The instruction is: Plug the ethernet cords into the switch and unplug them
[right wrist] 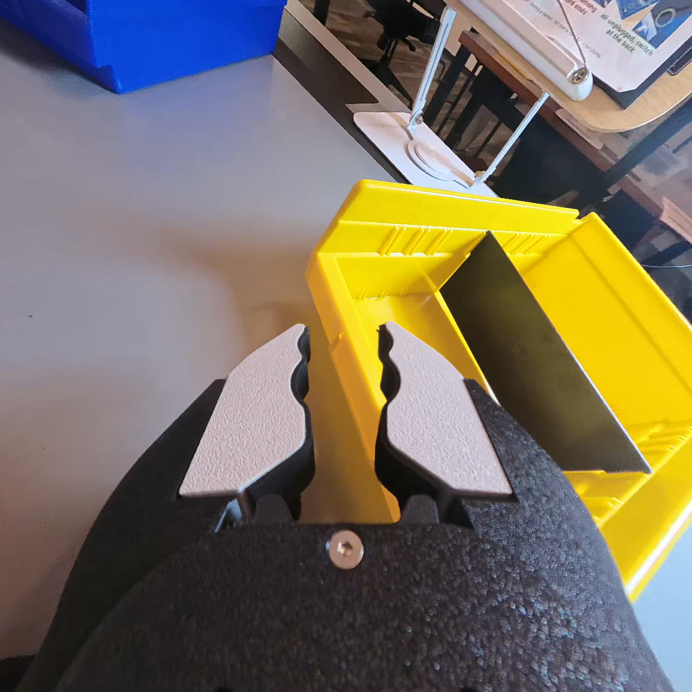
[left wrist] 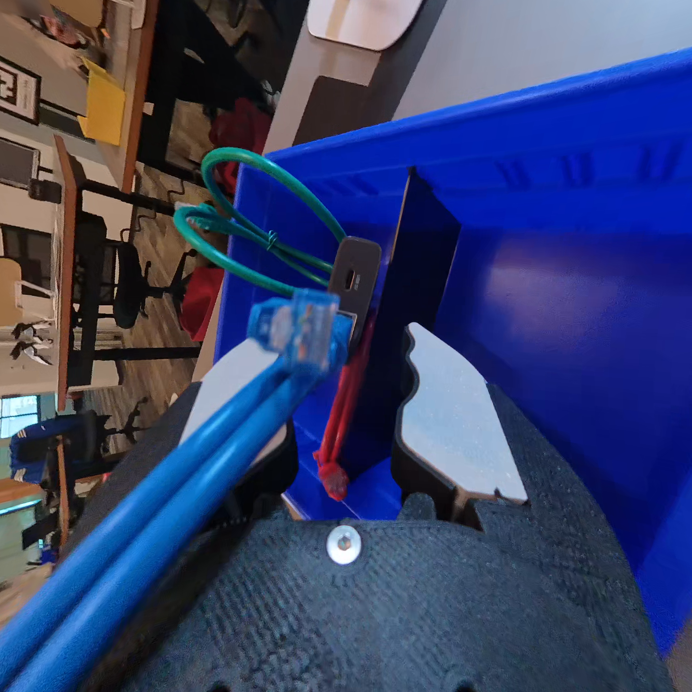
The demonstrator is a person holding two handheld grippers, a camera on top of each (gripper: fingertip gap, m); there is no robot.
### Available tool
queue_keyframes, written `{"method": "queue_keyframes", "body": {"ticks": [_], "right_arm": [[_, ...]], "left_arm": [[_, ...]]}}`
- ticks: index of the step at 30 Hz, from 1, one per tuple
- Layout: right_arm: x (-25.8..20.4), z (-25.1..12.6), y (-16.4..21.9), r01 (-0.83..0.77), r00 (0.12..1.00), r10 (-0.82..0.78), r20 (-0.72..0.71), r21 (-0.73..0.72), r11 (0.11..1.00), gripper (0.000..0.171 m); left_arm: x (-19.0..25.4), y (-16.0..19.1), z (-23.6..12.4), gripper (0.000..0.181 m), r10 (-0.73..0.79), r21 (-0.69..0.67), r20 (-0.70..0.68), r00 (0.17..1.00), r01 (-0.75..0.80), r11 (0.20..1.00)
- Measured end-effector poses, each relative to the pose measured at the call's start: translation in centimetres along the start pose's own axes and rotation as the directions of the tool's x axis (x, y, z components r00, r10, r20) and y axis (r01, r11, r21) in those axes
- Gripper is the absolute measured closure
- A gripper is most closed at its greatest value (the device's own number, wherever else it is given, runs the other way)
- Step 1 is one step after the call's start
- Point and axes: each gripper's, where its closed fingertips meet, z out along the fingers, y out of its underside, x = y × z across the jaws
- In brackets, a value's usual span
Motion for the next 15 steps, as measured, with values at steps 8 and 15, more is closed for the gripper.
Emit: {"method": "queue_keyframes", "body": {"ticks": [8,15], "right_arm": [[-0.1,-0.2,0.1,0.091,0.995,-0.091,-0.036,-0.011,0.996,0.140],[-0.6,0.1,-0.2,0.046,0.999,-0.046,-0.002,0.024,0.999,0.141]], "left_arm": [[-0.8,-1.5,1.5,0.148,0.025,0.052,-0.038,0.999,-0.023,0.998],[-7.1,-5.4,-5.5,0.153,-0.148,0.282,0.036,0.988,0.132,0.950]]}}
